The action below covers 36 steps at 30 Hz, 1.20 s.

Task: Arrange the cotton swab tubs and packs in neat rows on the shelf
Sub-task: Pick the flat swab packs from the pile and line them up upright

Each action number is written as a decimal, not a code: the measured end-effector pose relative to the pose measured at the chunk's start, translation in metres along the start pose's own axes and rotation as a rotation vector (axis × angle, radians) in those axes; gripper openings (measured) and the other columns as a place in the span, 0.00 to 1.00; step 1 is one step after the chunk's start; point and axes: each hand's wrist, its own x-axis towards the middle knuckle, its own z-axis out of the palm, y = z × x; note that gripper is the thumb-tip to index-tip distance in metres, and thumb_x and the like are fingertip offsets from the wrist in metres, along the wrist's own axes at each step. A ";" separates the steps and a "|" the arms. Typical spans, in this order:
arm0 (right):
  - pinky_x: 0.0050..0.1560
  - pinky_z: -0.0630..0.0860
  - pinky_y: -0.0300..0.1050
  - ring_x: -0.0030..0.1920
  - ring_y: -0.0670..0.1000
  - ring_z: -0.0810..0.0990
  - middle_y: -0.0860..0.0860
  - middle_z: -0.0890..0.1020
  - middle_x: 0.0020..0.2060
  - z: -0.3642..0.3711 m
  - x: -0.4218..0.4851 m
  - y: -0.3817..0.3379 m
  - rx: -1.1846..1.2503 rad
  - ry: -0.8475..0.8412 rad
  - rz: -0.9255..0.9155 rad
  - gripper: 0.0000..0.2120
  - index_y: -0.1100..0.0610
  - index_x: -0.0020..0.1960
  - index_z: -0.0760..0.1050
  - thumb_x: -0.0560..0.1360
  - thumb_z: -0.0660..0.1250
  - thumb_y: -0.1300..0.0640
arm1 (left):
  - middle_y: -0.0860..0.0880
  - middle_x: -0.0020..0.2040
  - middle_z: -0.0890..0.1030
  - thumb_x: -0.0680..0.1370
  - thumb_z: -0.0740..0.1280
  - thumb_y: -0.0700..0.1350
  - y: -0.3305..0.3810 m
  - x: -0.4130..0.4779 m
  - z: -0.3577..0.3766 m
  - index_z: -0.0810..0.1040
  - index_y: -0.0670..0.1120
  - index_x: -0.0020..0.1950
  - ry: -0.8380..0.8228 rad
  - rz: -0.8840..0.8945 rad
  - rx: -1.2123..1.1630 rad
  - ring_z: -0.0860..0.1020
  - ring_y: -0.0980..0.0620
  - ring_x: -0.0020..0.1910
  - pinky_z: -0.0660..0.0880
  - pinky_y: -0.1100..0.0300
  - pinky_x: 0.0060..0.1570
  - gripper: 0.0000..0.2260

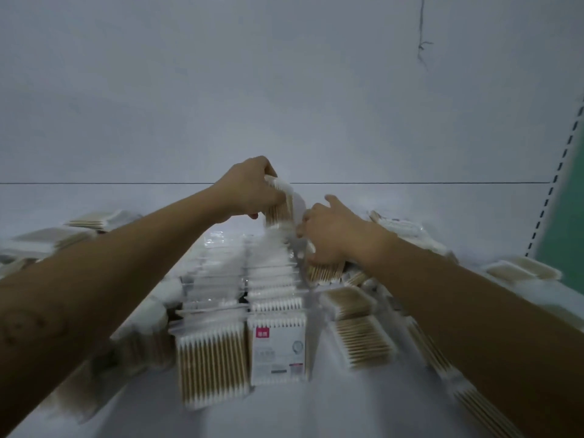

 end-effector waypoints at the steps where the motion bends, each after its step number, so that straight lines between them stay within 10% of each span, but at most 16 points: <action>1: 0.66 0.61 0.56 0.61 0.54 0.73 0.51 0.77 0.59 0.005 0.007 -0.005 0.004 -0.054 -0.022 0.20 0.47 0.64 0.73 0.75 0.61 0.41 | 0.48 0.47 0.76 0.75 0.68 0.42 -0.002 0.003 -0.001 0.72 0.48 0.60 0.001 0.012 -0.003 0.79 0.50 0.41 0.74 0.62 0.29 0.14; 13: 0.54 0.63 0.48 0.55 0.52 0.75 0.49 0.77 0.56 0.022 0.007 0.012 -0.162 -0.318 0.006 0.05 0.50 0.51 0.72 0.75 0.65 0.57 | 0.50 0.35 0.80 0.75 0.72 0.49 0.001 0.029 0.020 0.80 0.48 0.55 -0.097 0.145 0.054 0.78 0.58 0.26 0.78 0.64 0.30 0.10; 18: 0.67 0.64 0.49 0.65 0.52 0.70 0.50 0.70 0.67 0.032 -0.011 0.033 -0.048 -0.342 0.002 0.23 0.43 0.72 0.67 0.77 0.63 0.51 | 0.49 0.38 0.83 0.73 0.74 0.54 0.007 0.037 0.045 0.79 0.46 0.57 -0.140 0.137 0.091 0.83 0.54 0.32 0.79 0.65 0.33 0.18; 27: 0.48 0.69 0.44 0.47 0.51 0.75 0.53 0.78 0.53 0.034 -0.021 0.047 0.404 -0.182 0.108 0.28 0.52 0.62 0.75 0.72 0.66 0.33 | 0.44 0.41 0.84 0.70 0.72 0.37 0.014 0.055 0.084 0.79 0.40 0.59 -0.417 0.081 0.325 0.81 0.53 0.34 0.77 0.64 0.34 0.18; 36: 0.49 0.71 0.42 0.50 0.52 0.76 0.51 0.80 0.54 0.031 -0.016 0.054 0.488 -0.240 0.117 0.35 0.50 0.68 0.73 0.65 0.78 0.42 | 0.49 0.48 0.79 0.71 0.76 0.50 -0.003 0.072 0.090 0.75 0.46 0.47 -0.423 0.262 0.561 0.77 0.47 0.48 0.73 0.55 0.49 0.12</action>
